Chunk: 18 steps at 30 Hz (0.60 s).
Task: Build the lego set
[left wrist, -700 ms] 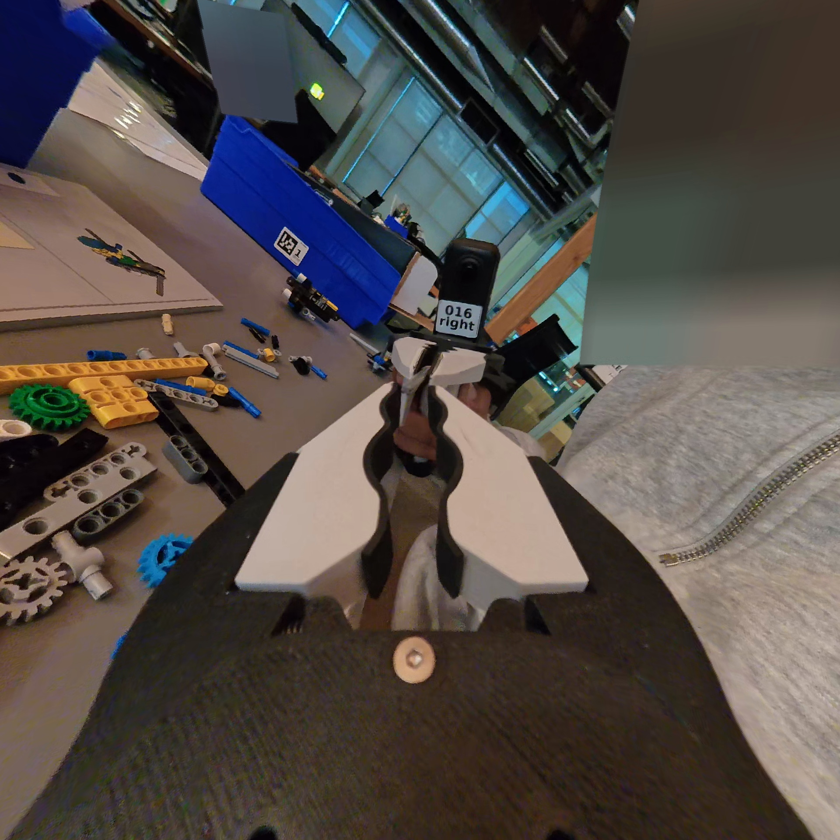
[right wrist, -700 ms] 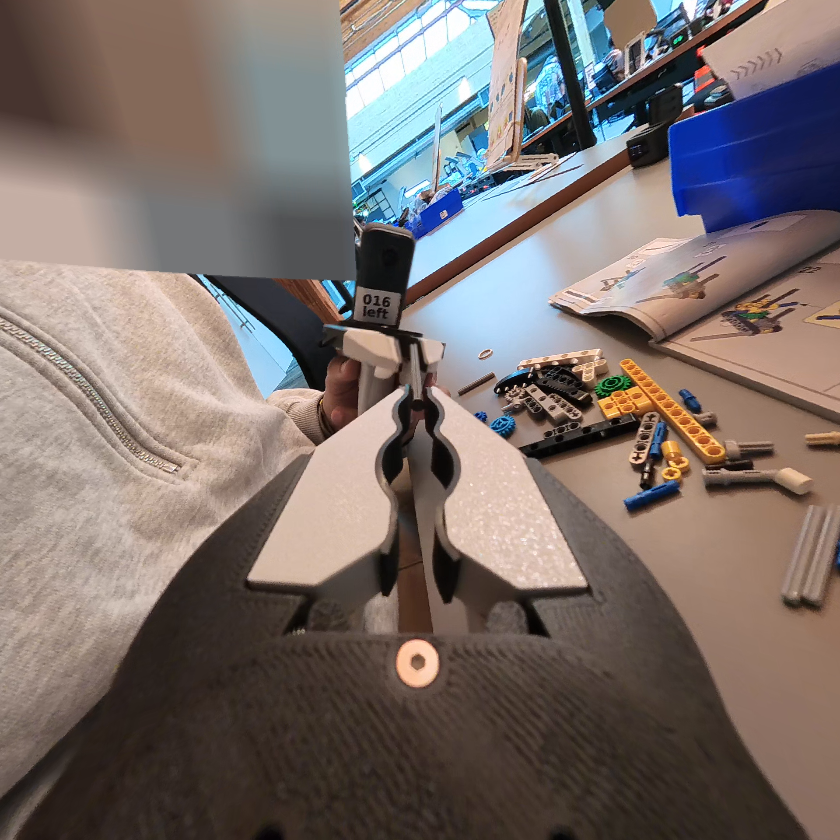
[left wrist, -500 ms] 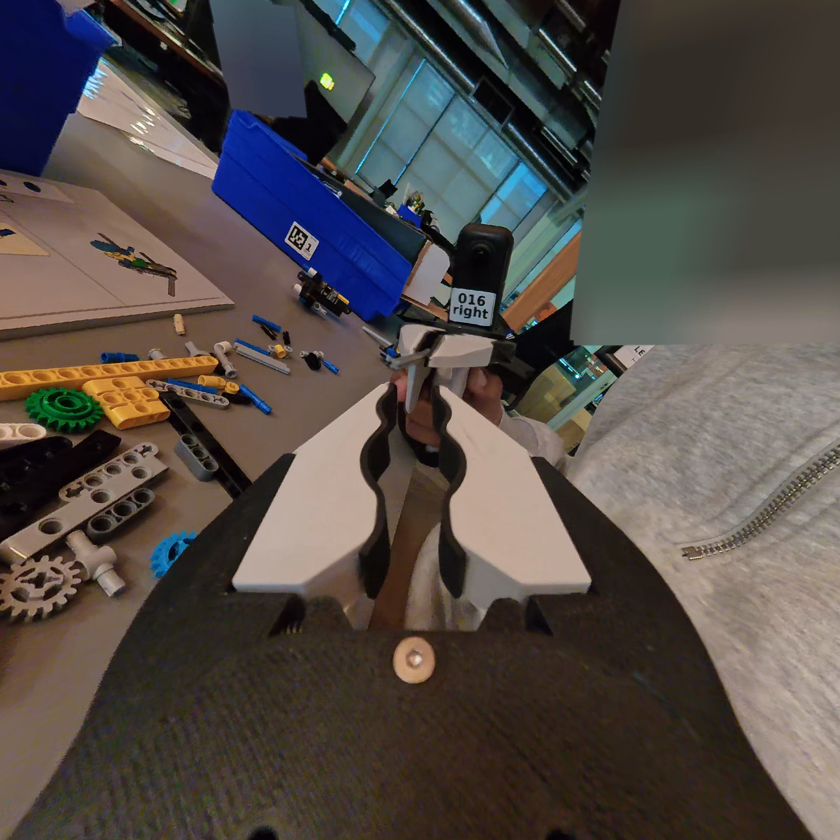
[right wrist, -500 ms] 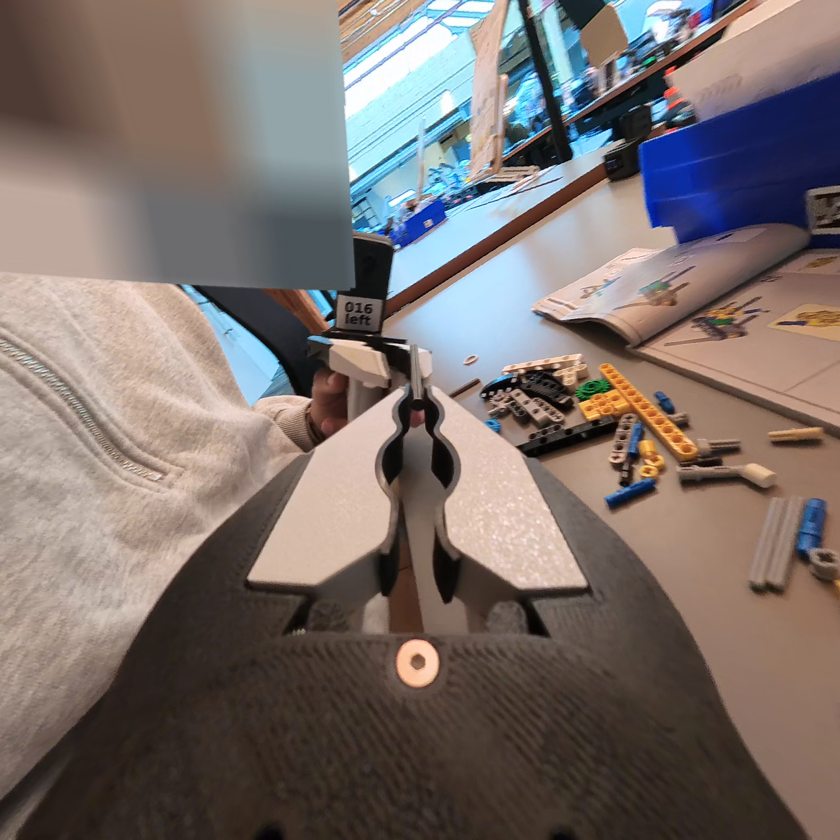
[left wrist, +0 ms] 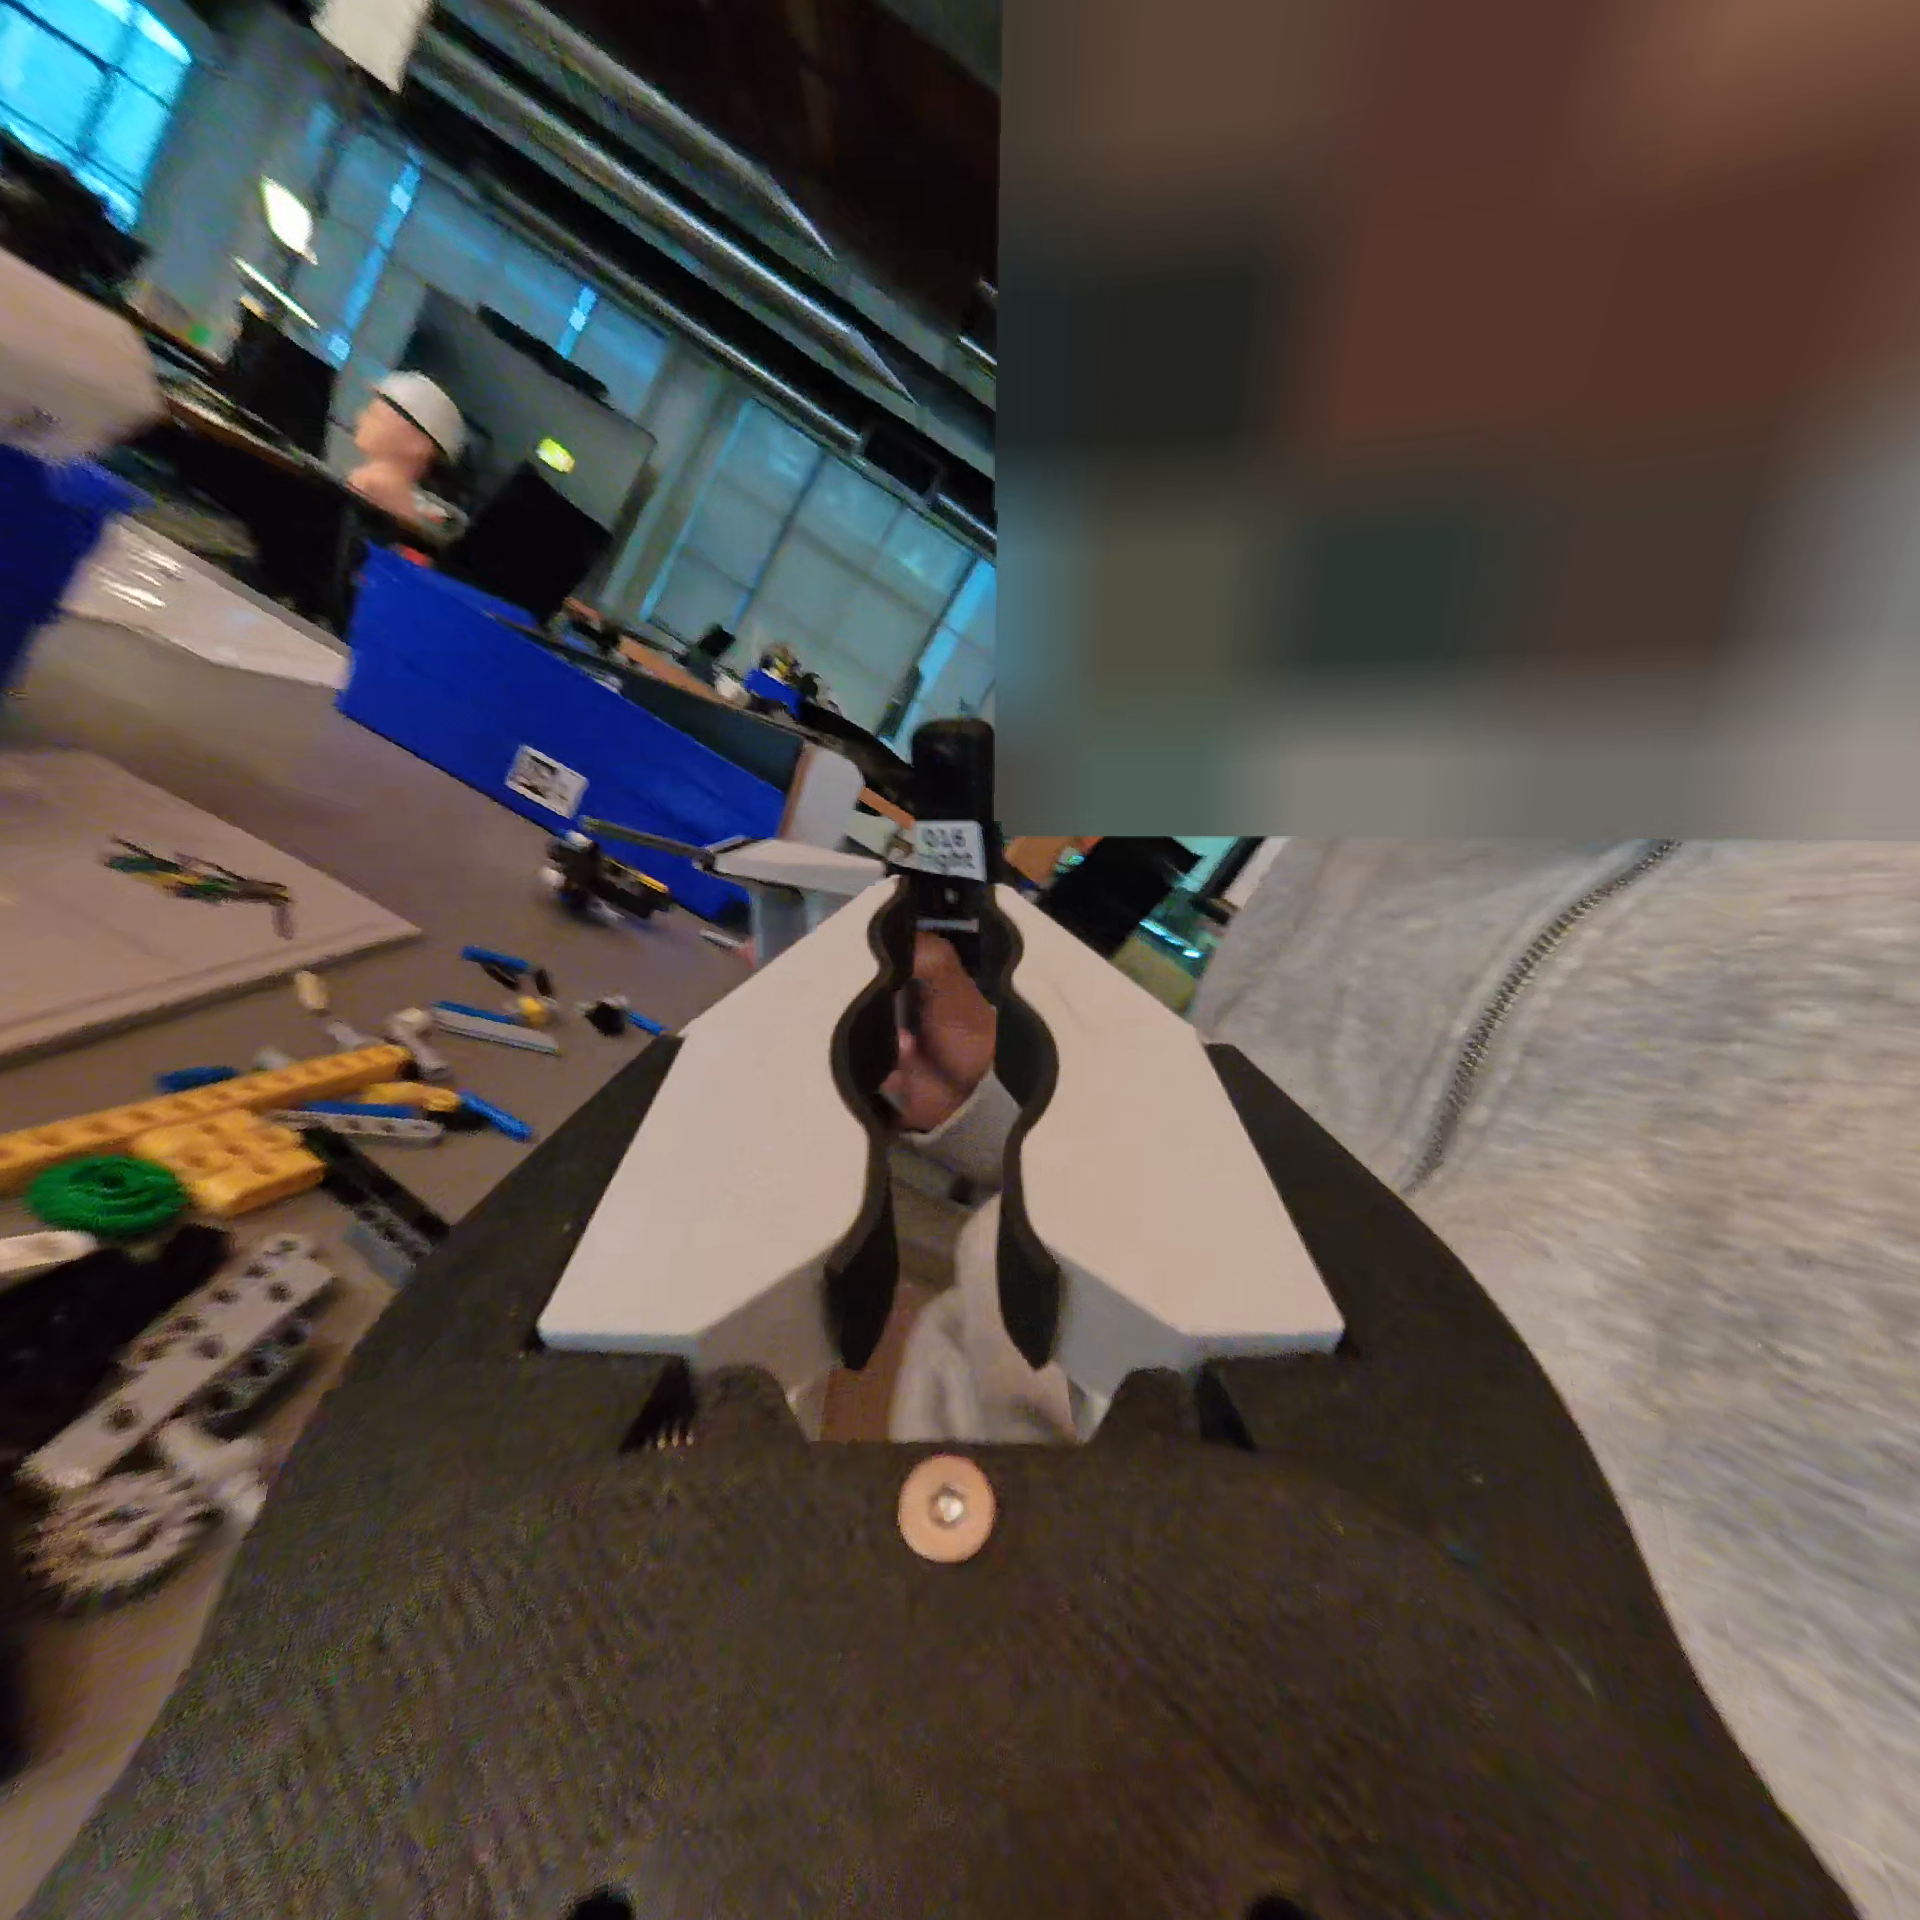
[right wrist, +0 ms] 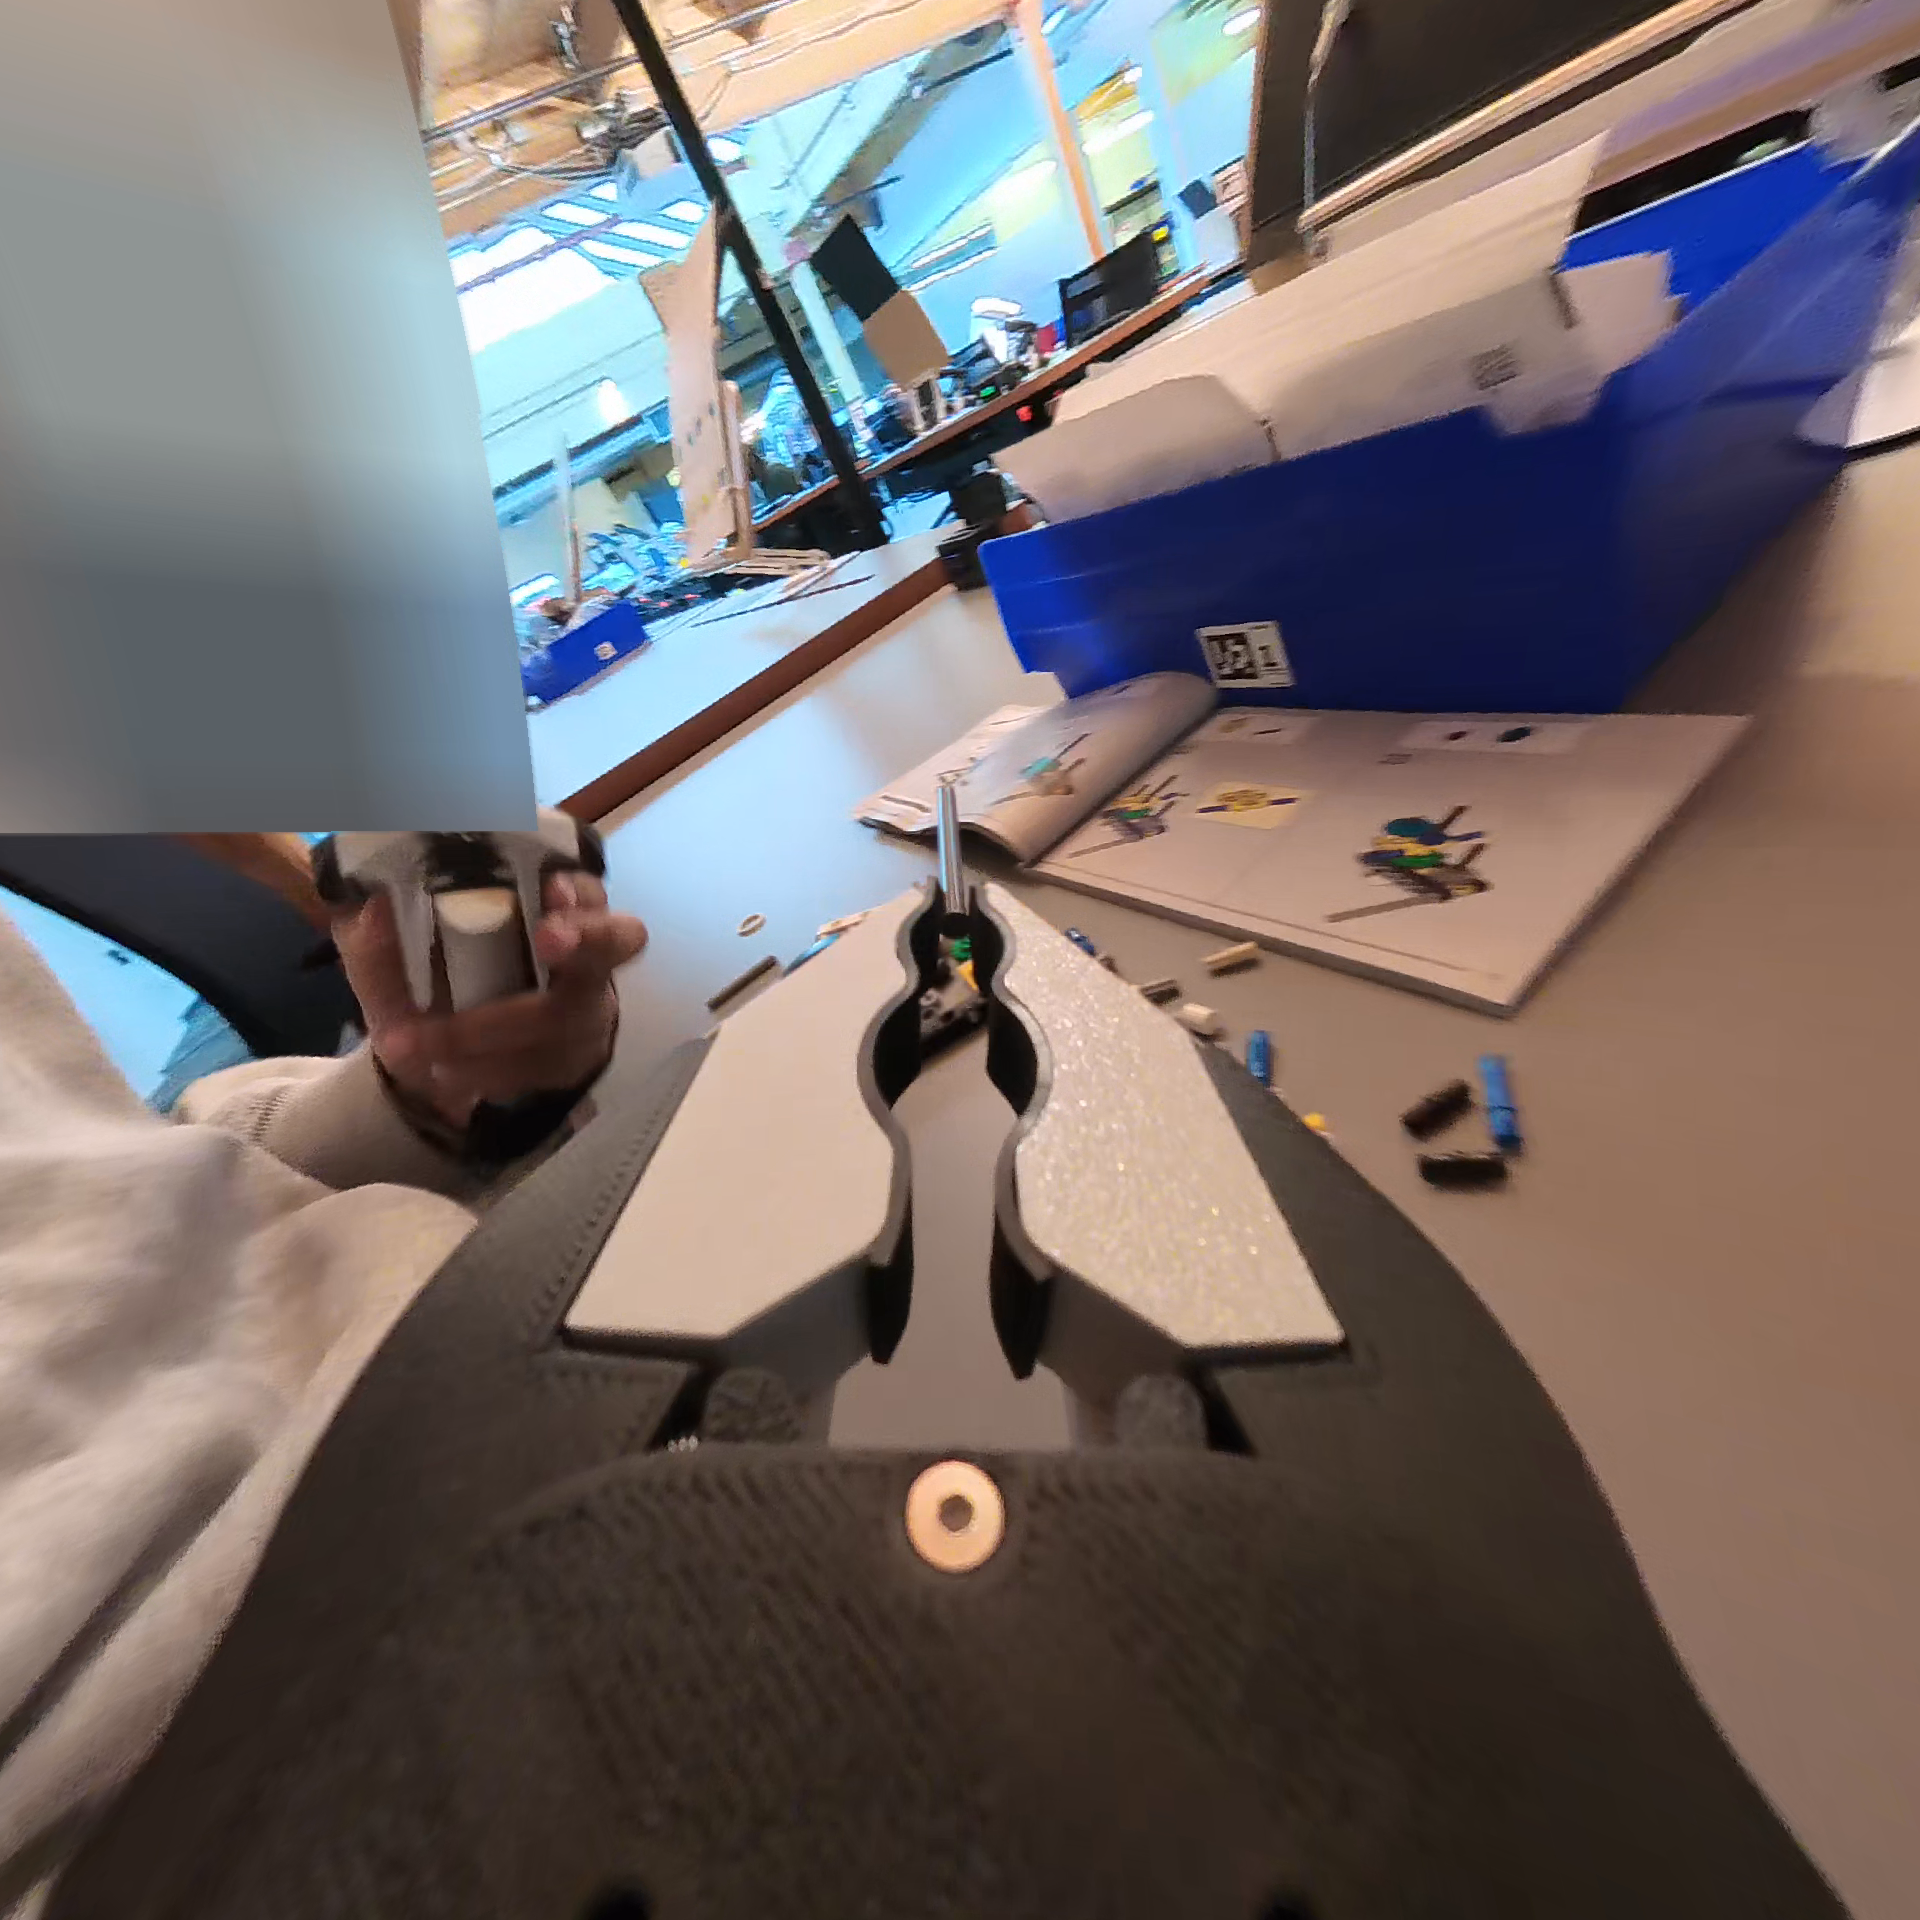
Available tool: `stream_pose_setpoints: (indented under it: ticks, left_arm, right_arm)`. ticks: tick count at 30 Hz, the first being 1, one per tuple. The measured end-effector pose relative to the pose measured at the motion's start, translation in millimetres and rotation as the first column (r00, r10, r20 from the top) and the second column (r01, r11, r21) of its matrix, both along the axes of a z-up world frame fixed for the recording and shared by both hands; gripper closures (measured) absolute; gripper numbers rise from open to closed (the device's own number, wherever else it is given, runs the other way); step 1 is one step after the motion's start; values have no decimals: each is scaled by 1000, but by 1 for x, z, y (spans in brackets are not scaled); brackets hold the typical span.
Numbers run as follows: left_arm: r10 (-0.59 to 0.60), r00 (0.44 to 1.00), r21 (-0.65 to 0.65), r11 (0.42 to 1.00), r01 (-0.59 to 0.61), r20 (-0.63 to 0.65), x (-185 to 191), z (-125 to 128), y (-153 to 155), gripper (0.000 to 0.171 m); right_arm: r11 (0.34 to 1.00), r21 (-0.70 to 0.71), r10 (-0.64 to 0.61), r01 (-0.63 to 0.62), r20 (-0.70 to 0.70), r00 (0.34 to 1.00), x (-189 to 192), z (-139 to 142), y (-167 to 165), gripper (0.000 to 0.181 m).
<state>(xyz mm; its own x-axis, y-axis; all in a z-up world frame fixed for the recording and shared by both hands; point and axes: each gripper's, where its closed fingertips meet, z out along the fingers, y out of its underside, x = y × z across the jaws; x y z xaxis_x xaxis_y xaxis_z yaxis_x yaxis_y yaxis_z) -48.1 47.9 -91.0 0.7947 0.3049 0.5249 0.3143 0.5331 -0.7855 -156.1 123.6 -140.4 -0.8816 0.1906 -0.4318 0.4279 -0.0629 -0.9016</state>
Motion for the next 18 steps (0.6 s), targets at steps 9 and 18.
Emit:
stream_pose_setpoints:
  ticks: [9,18]
  left_arm:
    - [411,910,-89,906,-414,-50,-20,-1,-83,171]
    - [423,904,-223,877,-425,-62,-27,-17,-69,171]
  right_arm:
    - [999,-10,-49,49,6,999,-7,2,9,178]
    - [999,10,-45,45,-12,999,-7,1,8,178]
